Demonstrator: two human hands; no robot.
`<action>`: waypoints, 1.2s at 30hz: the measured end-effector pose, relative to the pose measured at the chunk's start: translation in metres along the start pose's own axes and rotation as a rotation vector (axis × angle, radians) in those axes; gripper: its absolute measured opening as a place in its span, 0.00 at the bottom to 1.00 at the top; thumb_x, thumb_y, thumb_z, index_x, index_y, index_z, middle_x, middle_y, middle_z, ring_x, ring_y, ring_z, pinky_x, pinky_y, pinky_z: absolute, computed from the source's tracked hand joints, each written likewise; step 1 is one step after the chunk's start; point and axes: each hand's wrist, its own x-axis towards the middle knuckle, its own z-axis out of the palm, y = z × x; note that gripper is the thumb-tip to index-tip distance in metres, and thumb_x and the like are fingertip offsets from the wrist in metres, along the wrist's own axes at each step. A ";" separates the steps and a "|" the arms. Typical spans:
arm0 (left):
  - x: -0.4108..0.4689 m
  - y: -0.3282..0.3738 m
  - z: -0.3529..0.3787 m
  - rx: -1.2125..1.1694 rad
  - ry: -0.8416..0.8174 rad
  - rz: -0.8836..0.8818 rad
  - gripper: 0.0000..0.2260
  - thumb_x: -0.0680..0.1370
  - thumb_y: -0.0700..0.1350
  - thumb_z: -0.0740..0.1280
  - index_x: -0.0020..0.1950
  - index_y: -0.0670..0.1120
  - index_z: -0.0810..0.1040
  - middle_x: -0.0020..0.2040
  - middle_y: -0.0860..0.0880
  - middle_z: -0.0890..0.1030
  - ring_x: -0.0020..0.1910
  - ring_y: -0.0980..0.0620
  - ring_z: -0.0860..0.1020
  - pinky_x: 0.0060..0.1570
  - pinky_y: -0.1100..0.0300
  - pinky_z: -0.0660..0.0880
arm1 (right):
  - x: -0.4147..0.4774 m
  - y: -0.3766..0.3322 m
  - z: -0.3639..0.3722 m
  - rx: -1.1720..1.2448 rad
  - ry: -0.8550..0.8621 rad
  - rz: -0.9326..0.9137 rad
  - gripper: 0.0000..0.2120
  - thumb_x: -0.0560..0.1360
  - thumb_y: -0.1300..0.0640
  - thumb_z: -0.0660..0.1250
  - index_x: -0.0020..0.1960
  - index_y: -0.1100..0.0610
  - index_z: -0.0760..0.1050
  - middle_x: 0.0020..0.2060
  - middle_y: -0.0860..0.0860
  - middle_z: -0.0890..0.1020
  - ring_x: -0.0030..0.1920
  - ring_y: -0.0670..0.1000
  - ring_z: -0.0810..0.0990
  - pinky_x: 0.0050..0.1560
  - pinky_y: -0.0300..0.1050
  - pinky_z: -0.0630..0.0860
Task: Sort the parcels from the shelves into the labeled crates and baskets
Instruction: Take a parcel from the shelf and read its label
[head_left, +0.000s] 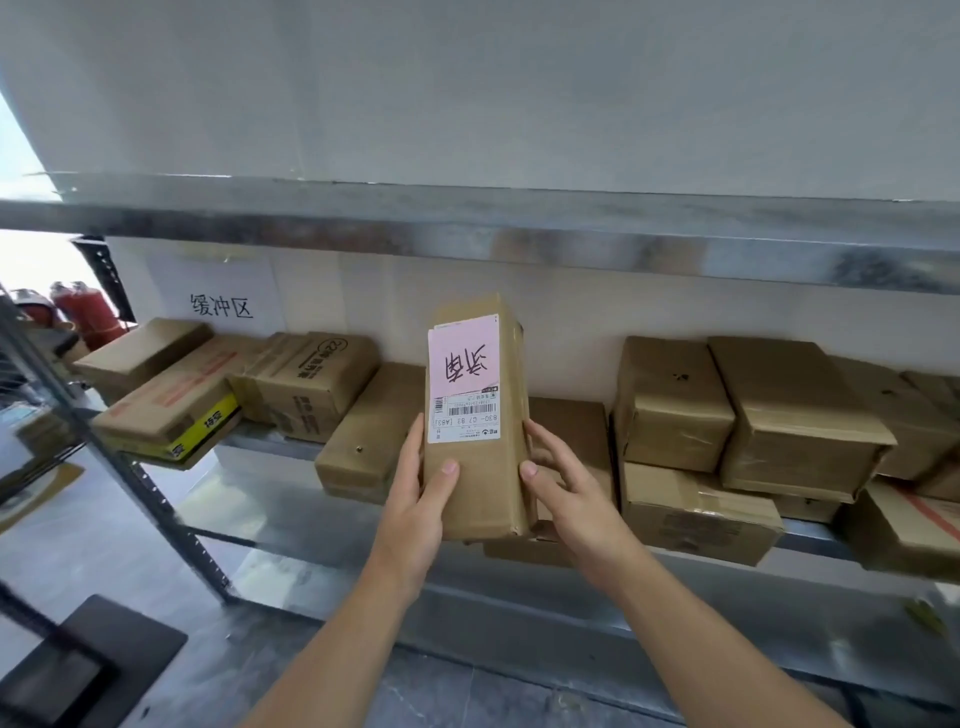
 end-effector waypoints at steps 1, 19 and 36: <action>-0.003 -0.001 -0.005 0.039 0.030 0.020 0.25 0.82 0.45 0.63 0.76 0.61 0.60 0.66 0.64 0.75 0.62 0.67 0.74 0.58 0.65 0.75 | 0.000 0.003 0.003 0.004 -0.021 0.003 0.23 0.77 0.50 0.68 0.71 0.40 0.70 0.66 0.50 0.78 0.63 0.46 0.80 0.54 0.38 0.79; -0.026 0.042 -0.202 0.358 0.310 0.271 0.25 0.78 0.44 0.67 0.72 0.62 0.66 0.68 0.59 0.75 0.67 0.59 0.73 0.54 0.65 0.77 | 0.049 0.014 0.216 -0.029 -0.309 -0.166 0.38 0.72 0.52 0.78 0.74 0.35 0.62 0.64 0.40 0.81 0.64 0.43 0.79 0.58 0.42 0.79; -0.093 0.120 -0.502 0.996 0.671 0.151 0.22 0.81 0.52 0.64 0.74 0.56 0.66 0.70 0.54 0.70 0.70 0.51 0.67 0.68 0.51 0.67 | 0.086 0.038 0.531 -0.046 -0.616 -0.107 0.33 0.71 0.52 0.78 0.68 0.30 0.67 0.62 0.48 0.80 0.62 0.50 0.80 0.46 0.46 0.82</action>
